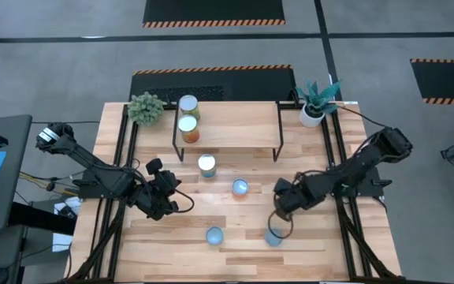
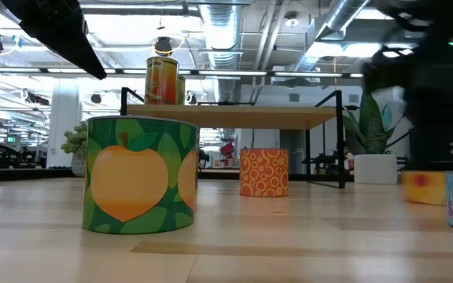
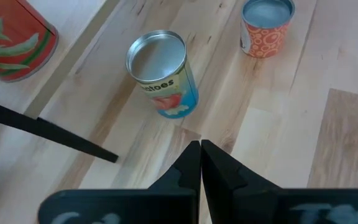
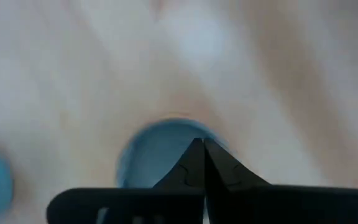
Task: Pick and place cans onto a shelf
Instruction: Prepare the canned goods on the table
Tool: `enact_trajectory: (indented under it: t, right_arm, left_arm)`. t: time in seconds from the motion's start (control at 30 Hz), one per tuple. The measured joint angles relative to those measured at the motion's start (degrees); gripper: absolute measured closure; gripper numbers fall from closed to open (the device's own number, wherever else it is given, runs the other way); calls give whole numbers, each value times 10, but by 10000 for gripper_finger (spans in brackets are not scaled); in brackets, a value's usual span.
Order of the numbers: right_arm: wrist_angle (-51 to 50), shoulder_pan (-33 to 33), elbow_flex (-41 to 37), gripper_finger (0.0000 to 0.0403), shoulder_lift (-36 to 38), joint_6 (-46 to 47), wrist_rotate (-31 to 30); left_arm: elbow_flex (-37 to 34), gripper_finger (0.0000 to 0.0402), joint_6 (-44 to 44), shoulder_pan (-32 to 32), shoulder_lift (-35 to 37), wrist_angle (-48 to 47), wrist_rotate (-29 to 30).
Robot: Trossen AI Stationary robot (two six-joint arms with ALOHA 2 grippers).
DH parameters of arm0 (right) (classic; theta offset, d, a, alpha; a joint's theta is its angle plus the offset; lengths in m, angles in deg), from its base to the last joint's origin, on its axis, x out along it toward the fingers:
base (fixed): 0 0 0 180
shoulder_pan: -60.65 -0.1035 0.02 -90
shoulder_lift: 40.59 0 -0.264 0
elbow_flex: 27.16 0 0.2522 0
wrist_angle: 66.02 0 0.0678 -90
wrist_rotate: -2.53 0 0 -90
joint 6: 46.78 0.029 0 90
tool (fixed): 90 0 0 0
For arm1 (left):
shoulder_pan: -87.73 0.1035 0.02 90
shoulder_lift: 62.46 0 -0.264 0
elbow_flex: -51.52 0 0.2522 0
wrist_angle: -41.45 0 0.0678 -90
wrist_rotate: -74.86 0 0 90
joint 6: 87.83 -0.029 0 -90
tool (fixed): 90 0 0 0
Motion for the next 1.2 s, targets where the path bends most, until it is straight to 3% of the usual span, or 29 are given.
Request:
enact_trajectory:
  t: [0.1, 0.17, 0.23, 0.3, 0.4, 0.6, 0.83, 1.0, 1.2]
  right_arm:
    - [1, 24, 35, 390, 8, -34, -78]
    - [3, 35, 62, 391, 8, -59, -97]
    - [-9, 30, 86, 392, 8, -86, -60]
    - [-17, 11, 104, 392, 8, -98, 22]
    - [-1, -31, 109, 391, 8, -59, 102]
    - [20, -128, 108, 394, -24, 59, 106]
    - [162, -208, 108, 394, -110, 102, 140]
    - [198, -200, 108, 397, -159, 99, 142]
    - [206, -128, 108, 392, -167, 31, 85]
  left_arm:
    - [0, 402, 0, 0, 0, 1, 1]
    - [0, 401, 5, 0, 0, 4, 4]
    - [0, 401, 15, 0, 0, 4, 0]
    - [0, 401, 24, -2, 0, 4, -9]
    - [0, 401, 23, -3, 0, 4, -15]
    - [0, 401, 22, -2, 0, 3, -15]
    - [0, 401, 19, -2, -1, 1, -15]
    - [0, 401, 14, -2, -1, 0, -12]
    - [0, 401, 13, -2, -1, 3, 4]
